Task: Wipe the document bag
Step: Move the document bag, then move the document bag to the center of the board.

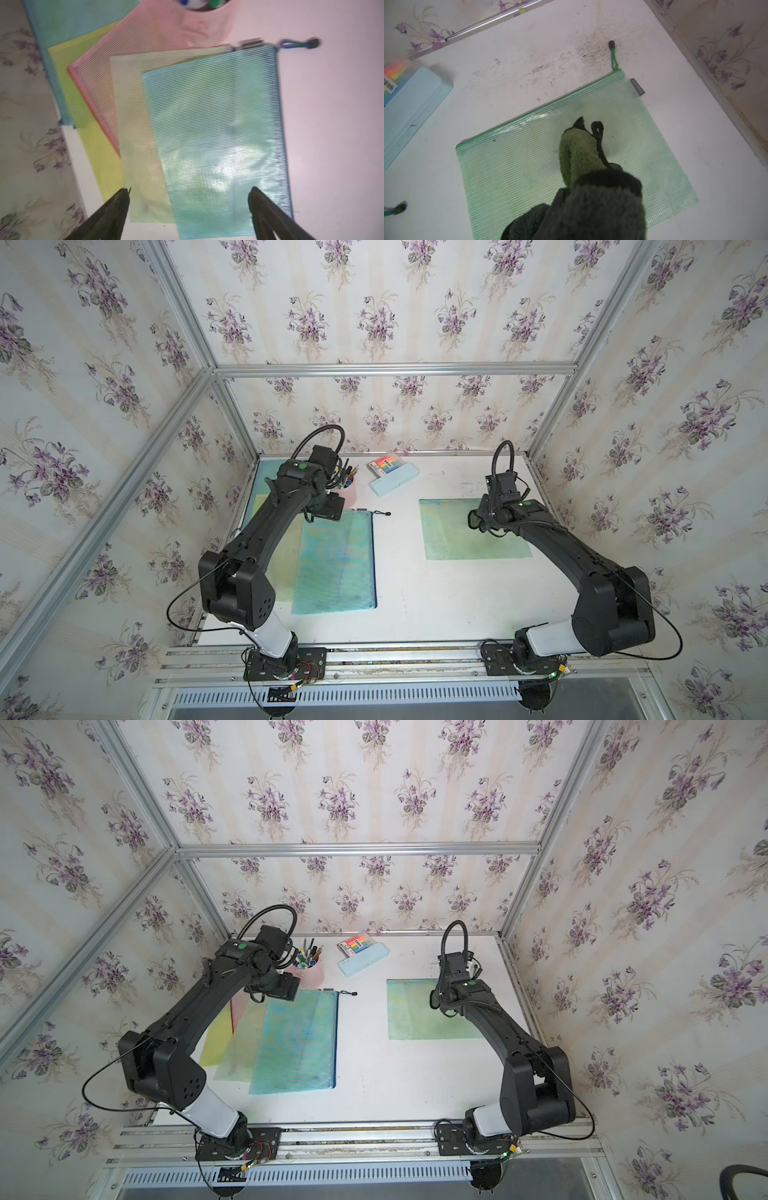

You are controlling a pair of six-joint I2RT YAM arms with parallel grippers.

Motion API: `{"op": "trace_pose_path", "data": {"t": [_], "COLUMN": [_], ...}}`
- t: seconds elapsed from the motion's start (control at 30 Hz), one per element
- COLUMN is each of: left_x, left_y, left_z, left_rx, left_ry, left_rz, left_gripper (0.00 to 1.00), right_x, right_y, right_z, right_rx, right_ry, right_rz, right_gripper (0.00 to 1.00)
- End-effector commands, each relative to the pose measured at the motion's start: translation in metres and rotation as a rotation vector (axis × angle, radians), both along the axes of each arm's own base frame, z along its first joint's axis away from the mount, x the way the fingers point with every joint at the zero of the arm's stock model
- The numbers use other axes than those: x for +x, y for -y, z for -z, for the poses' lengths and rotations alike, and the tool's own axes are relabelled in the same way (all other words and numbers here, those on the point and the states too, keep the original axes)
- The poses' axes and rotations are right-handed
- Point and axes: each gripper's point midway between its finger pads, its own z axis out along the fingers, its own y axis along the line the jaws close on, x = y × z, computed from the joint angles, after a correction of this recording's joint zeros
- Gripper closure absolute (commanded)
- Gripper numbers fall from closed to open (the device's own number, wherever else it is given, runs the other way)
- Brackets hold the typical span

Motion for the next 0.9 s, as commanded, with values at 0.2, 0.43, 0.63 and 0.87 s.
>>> {"op": "trace_pose_path", "data": {"t": [0.2,0.43,0.63,0.87], "left_x": [0.035,0.098,0.103,0.095], "left_y": [0.196,0.249,0.254,0.252], "left_z": [0.018,0.061,0.086,0.102], "left_rx": [-0.458,-0.47,-0.469,-0.448], "left_ry": [0.013,-0.011,-0.011,-0.05], "left_rz": [0.407,0.468,0.513,0.565], "left_gripper": [0.06,0.05,0.04,0.04], "right_x": [0.052,0.03,-0.037,-0.081], "right_y": [-0.039,-0.1,-0.168,-0.14], "right_z": [0.045,0.104,0.134,0.092], "right_rx": [0.059,0.1,0.109,0.003], "right_ry": [-0.067,-0.225,-0.394,-0.361], "right_rz": [-0.127,-0.335,-0.603,-0.586], "right_gripper": [0.77,0.78,0.78,0.77]}}
